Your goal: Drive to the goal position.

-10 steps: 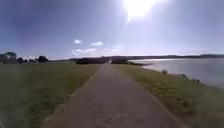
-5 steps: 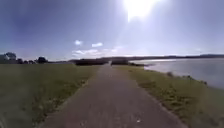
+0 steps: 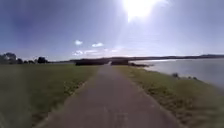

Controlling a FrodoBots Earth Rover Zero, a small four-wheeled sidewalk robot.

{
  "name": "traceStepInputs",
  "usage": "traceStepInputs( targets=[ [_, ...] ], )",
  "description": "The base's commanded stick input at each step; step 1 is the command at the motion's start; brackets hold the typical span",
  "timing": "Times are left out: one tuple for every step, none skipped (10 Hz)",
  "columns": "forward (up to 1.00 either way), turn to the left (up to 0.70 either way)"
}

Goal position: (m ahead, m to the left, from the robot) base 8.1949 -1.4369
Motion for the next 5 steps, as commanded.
traceStepInputs(
  targets=[
    [0.85, 0.0],
    [0.85, 0.0],
    [0.85, 0.0],
    [0.85, 0.0],
    [0.85, 0.0]
  ],
)
